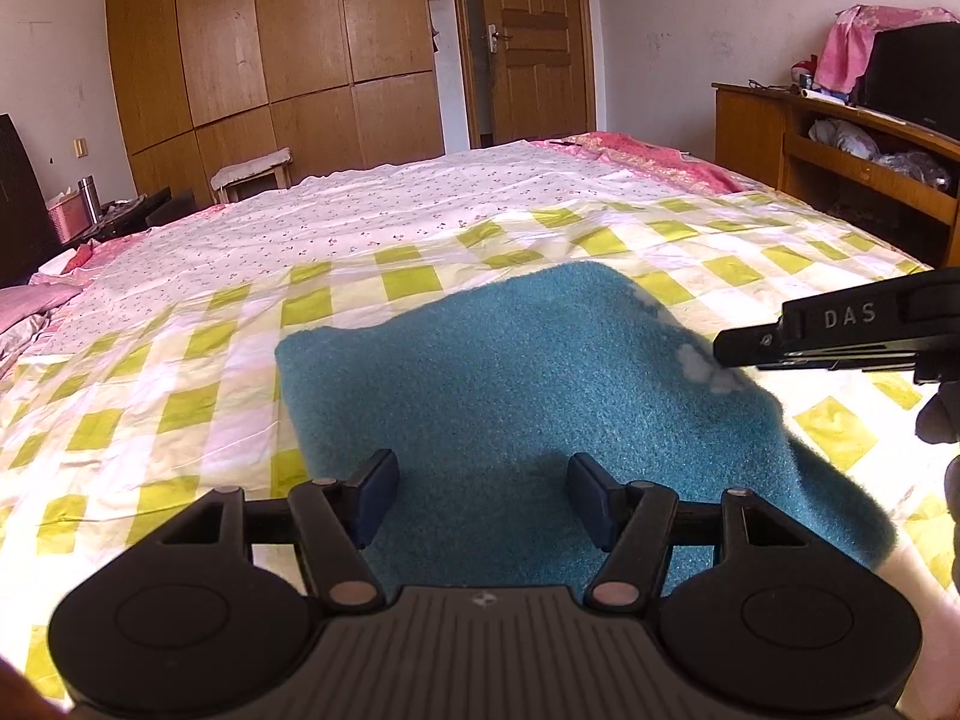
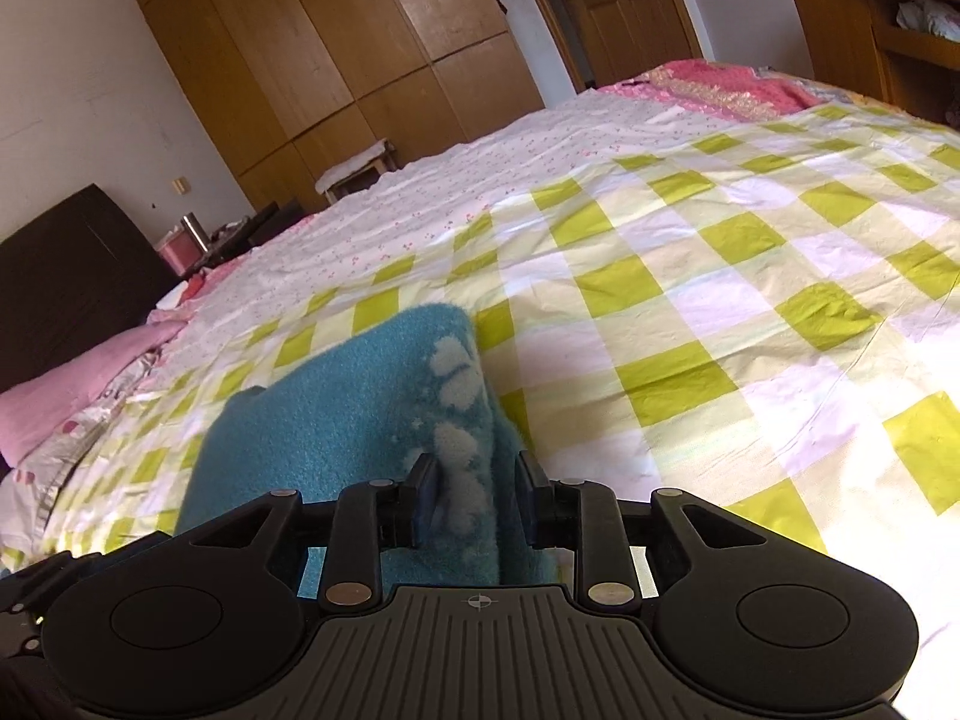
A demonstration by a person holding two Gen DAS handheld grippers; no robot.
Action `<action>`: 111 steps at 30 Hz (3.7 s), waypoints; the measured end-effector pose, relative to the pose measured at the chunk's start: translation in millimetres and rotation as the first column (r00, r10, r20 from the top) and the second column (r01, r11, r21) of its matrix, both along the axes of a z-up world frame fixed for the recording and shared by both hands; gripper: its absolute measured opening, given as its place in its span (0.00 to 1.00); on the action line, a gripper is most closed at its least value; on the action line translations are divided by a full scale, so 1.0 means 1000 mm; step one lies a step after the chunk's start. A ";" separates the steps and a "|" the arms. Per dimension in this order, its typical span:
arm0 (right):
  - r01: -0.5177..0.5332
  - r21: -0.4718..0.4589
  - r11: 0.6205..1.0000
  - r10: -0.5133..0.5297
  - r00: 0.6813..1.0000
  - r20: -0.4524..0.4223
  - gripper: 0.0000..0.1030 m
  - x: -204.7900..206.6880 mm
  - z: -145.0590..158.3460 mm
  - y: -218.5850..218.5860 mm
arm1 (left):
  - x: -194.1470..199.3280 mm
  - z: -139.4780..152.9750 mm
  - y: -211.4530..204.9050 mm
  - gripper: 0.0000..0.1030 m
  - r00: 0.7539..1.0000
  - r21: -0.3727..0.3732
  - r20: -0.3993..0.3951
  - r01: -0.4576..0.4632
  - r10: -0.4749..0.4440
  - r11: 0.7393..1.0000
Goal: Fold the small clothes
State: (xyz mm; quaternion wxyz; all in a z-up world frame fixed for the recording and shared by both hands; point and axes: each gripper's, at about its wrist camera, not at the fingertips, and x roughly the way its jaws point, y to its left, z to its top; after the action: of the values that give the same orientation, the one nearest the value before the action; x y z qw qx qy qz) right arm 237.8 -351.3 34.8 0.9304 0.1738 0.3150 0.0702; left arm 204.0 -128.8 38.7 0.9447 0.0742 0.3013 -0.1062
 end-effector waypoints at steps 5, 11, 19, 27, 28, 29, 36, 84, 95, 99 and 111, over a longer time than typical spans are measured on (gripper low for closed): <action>-0.060 -0.050 0.997 0.063 0.996 0.057 0.26 -0.020 0.016 0.009 | 0.000 0.000 -0.002 0.64 1.000 0.004 0.002 0.005 -0.005 1.000; -0.145 -0.201 0.969 0.146 0.989 -0.011 0.22 -0.019 -0.008 0.024 | -0.001 0.000 -0.004 0.64 1.000 0.010 0.006 0.020 -0.020 1.000; -0.111 -0.123 0.986 0.106 0.993 -0.053 0.28 -0.016 -0.014 0.010 | -0.018 0.013 0.015 0.64 1.000 -0.065 0.009 -0.010 0.010 0.998; -0.081 -0.137 0.987 0.073 0.996 -0.059 0.45 -0.018 -0.015 0.009 | -0.036 0.008 0.047 0.66 0.998 -0.119 -0.022 -0.054 0.052 0.991; -0.080 -0.137 0.987 0.072 0.996 -0.059 0.46 -0.018 -0.015 0.009 | -0.036 0.005 0.050 0.66 0.998 -0.126 -0.032 -0.063 0.060 0.990; -0.079 -0.136 0.988 0.072 0.996 -0.061 0.48 -0.018 -0.016 0.008 | -0.034 0.001 0.053 0.66 0.997 -0.135 -0.049 -0.073 0.067 0.988; -0.079 -0.068 0.995 0.073 0.994 -0.080 0.50 -0.013 -0.023 -0.003 | -0.017 -0.017 0.051 0.70 0.991 -0.258 -0.127 -0.071 0.039 0.964; -0.074 0.328 0.942 0.167 0.950 -0.265 0.53 -0.023 -0.052 0.007 | -0.041 -0.009 0.062 0.71 0.994 -0.187 -0.108 -0.052 0.033 0.981; -0.060 0.196 0.979 0.100 0.975 -0.200 0.52 -0.050 -0.014 0.012 | -0.061 0.005 0.075 0.71 0.999 -0.129 -0.002 -0.033 0.033 0.991; -0.039 -0.059 0.998 0.036 0.998 -0.041 0.52 -0.074 0.014 0.041 | -0.061 0.007 0.069 0.71 1.000 -0.113 0.013 -0.021 0.023 0.993; -0.156 -0.182 0.971 0.149 0.988 -0.048 0.24 -0.029 -0.005 0.070 | -0.053 -0.007 0.048 0.71 0.998 -0.047 -0.048 -0.034 0.032 0.998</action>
State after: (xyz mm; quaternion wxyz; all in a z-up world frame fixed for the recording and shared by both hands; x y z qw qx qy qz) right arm 208.8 -281.2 29.5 0.9289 0.0631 0.3481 0.1089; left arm 150.8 -81.2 31.9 0.9404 0.0442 0.3221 -0.0994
